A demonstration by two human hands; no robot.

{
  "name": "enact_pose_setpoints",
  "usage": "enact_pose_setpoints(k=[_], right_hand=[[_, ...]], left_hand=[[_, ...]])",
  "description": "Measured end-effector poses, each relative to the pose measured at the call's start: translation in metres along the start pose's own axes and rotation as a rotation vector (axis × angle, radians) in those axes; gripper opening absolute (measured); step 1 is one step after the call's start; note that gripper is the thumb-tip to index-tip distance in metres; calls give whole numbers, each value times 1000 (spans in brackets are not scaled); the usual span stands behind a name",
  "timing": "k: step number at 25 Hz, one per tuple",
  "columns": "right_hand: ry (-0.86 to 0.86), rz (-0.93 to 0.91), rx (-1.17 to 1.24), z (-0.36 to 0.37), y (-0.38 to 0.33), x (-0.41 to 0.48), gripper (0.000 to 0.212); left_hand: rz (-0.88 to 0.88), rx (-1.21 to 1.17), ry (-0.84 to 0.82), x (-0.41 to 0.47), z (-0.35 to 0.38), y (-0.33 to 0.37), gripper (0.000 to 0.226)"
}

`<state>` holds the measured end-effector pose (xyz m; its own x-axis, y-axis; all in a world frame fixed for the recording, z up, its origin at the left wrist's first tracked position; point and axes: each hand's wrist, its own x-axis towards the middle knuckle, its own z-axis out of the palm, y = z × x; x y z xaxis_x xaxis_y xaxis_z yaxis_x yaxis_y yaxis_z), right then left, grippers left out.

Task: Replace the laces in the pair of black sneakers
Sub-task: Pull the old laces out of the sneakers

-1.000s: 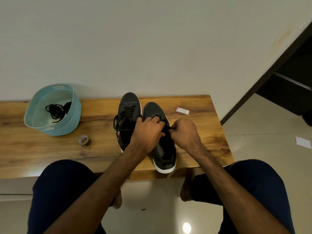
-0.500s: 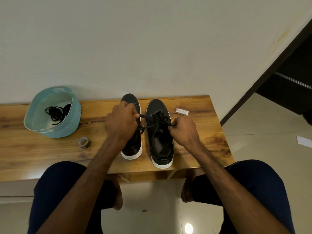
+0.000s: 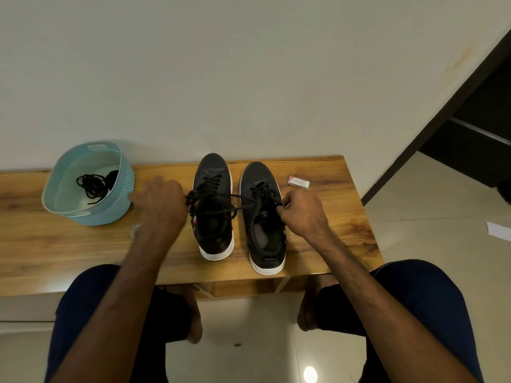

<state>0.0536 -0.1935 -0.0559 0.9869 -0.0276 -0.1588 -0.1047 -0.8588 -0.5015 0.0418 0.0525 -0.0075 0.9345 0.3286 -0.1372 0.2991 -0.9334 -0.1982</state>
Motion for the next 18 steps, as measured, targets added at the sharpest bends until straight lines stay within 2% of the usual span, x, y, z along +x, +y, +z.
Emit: enact_pose_setpoints(k=[3,5,7,10,13,15,18], right_hand=[[6,-31,-17,0,-3,0,13],[48,-142,-24,4,-4,1,27],[28,-294,-70,8,-6,3,38],[-29,-390,-239,12,-7,9,40],[-57,-395,-283,19,-9,8,44],[-86,-377,-266,24,-12,8,42],[-72,-361,-86,21,-13,13,26]], left_hand=[[200,-41,78,-14,4,30,38],[351,-220,143,-20,10,55,40],[442,-355,93,-24,18,78,45],[450,-354,45,-22,32,95,38],[380,-620,-5,-9,38,88,22],[354,-749,-59,-3,38,81,29],[340,-774,-70,-2,38,79,35]])
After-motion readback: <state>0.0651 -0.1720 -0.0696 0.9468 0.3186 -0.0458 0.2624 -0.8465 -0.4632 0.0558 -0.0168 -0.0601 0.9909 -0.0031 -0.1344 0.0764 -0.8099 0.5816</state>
